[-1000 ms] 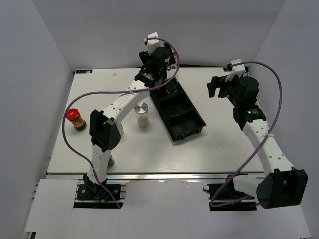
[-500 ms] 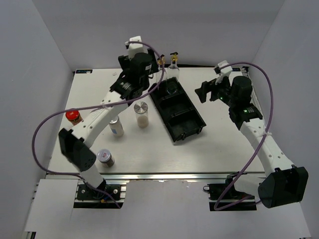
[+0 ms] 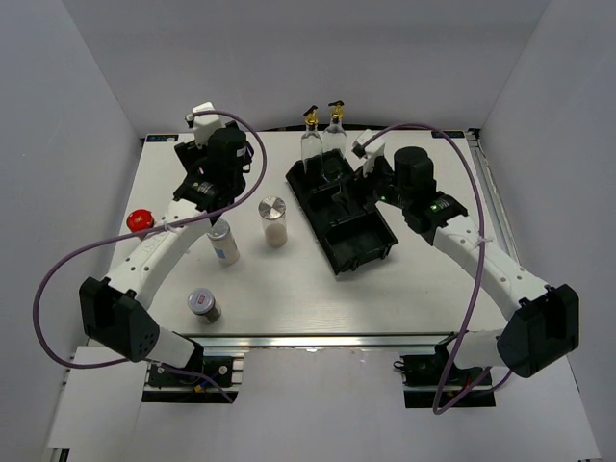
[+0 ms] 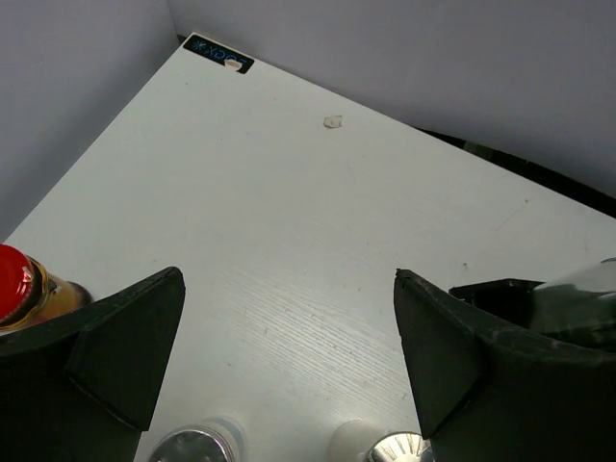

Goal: Organize the condiment bottles

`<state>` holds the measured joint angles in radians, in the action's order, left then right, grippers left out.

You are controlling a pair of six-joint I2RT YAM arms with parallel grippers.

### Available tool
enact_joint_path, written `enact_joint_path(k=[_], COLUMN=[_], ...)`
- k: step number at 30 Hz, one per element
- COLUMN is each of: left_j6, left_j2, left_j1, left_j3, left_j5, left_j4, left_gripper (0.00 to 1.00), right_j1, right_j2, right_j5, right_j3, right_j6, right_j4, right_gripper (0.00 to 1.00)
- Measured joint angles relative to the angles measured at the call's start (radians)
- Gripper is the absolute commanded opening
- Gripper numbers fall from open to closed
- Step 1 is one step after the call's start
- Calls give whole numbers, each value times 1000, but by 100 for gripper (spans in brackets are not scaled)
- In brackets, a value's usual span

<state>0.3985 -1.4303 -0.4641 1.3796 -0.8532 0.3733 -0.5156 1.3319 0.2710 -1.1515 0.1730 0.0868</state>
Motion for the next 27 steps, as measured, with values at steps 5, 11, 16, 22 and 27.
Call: enact_joint_path(k=[5, 11, 16, 22, 27], left_j6=[-2, -41, -72, -85, -74], left_j2=[-35, -84, -102, -80, -31], left_j1=[29, 88, 136, 152, 152], left_j3=[42, 132, 125, -70, -196], left_j5=[21, 52, 112, 170, 217], left_j4=[25, -1, -55, -190, -222], left_gripper=[98, 98, 98, 98, 98], right_j1=[-49, -158, -244, -324, -361], right_j2=[18, 115, 287, 482, 576], right_j5=[-2, -3, -51, -138, -185], right_j3=[-19, -88, -193, -319, -375], right_j6=[26, 47, 46, 70, 88], right_j4=[24, 23, 24, 39, 39], right_gripper=[89, 89, 89, 89, 89])
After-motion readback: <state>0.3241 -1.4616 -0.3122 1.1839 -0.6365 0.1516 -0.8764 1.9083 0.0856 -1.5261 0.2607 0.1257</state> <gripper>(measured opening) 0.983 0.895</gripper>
